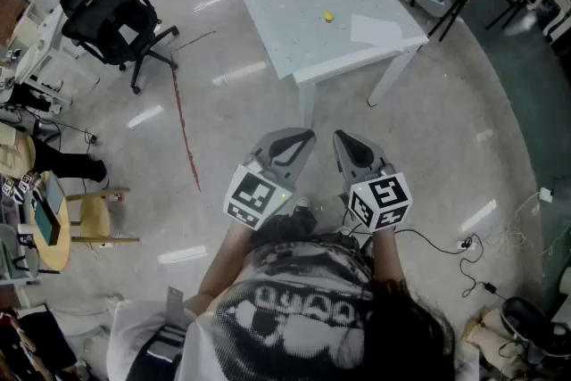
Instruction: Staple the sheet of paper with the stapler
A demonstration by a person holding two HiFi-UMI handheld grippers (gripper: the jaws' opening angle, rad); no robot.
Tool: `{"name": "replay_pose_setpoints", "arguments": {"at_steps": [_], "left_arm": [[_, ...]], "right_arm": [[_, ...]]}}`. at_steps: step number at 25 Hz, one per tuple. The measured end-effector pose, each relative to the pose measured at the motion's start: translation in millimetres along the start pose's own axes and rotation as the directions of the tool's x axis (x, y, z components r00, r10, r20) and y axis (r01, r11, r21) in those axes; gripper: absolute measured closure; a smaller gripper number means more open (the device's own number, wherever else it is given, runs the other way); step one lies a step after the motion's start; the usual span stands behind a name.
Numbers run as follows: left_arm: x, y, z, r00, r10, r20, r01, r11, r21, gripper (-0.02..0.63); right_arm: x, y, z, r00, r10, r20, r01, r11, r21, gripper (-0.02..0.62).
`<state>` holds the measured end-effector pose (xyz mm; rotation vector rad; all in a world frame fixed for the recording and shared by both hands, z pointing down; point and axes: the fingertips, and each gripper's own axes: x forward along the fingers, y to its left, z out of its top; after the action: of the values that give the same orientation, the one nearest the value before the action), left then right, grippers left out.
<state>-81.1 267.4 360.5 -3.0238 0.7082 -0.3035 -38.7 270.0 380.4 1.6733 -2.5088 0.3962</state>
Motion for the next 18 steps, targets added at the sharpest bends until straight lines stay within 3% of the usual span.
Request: {"name": "replay_pose_setpoints", "arguments": {"at_steps": [11, 18], "left_arm": [[1, 39, -12, 0.999, -0.037, 0.009, 0.037, 0.999, -0.017, 0.600], [11, 51, -28, 0.999, -0.049, -0.004, 0.049, 0.997, -0.058, 0.600]], "right_arm": [[39, 6, -3, 1.000, -0.023, -0.004, 0.023, 1.000, 0.017, 0.595], [46, -10, -20, 0.997, -0.060, -0.054, 0.062, 0.997, 0.039, 0.595]]}}
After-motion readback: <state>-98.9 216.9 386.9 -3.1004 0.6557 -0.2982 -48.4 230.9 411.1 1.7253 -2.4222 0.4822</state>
